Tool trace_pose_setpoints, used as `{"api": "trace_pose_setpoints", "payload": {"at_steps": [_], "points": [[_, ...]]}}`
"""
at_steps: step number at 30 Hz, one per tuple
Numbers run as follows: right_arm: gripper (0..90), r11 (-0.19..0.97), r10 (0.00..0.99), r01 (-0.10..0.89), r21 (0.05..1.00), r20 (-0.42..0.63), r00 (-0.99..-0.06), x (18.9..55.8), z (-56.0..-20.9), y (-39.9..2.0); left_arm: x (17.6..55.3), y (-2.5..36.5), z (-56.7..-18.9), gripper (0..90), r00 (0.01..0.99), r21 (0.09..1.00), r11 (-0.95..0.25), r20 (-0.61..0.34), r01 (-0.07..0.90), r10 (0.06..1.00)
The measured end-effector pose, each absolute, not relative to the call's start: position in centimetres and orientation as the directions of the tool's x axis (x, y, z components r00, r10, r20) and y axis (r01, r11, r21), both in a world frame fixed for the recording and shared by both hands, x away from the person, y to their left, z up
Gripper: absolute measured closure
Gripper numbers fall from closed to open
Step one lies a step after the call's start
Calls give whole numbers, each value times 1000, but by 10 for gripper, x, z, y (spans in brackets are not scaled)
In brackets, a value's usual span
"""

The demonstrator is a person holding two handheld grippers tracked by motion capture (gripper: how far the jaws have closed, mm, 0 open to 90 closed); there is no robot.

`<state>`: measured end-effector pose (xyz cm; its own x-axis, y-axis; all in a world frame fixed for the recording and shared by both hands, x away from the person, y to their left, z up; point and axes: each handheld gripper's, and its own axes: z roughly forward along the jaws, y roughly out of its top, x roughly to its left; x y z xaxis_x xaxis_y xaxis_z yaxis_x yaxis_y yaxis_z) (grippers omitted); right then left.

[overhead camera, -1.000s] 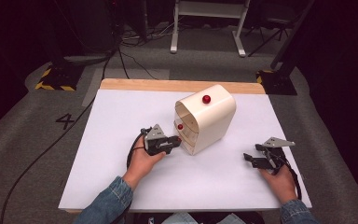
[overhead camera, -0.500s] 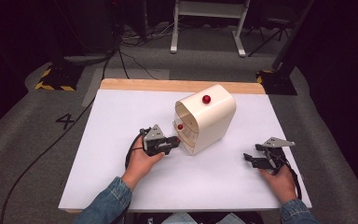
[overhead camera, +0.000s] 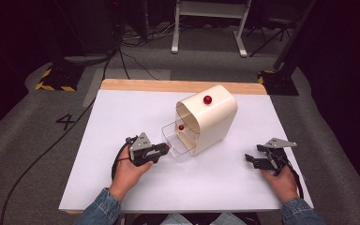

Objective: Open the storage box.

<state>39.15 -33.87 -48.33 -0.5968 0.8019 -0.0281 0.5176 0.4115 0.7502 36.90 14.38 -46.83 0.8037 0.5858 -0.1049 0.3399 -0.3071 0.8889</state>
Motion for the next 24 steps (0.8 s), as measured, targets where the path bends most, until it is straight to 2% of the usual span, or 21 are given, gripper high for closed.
{"api": "trace_pose_setpoints", "payload": {"at_steps": [11, 22, 24], "points": [[284, 412, 802, 518, 750, -28, -597, 392, -483, -339, 348, 163, -469, 735, 780, 880, -302, -113, 365, 615], [283, 411, 802, 519, 750, -27, -596, 392, -483, -339, 347, 166, -473, 731, 766, 859, -311, -136, 408, 628], [283, 410, 802, 519, 750, -27, -596, 392, -483, -339, 347, 166, -473, 681, 765, 850, -322, -136, 416, 630]]}}
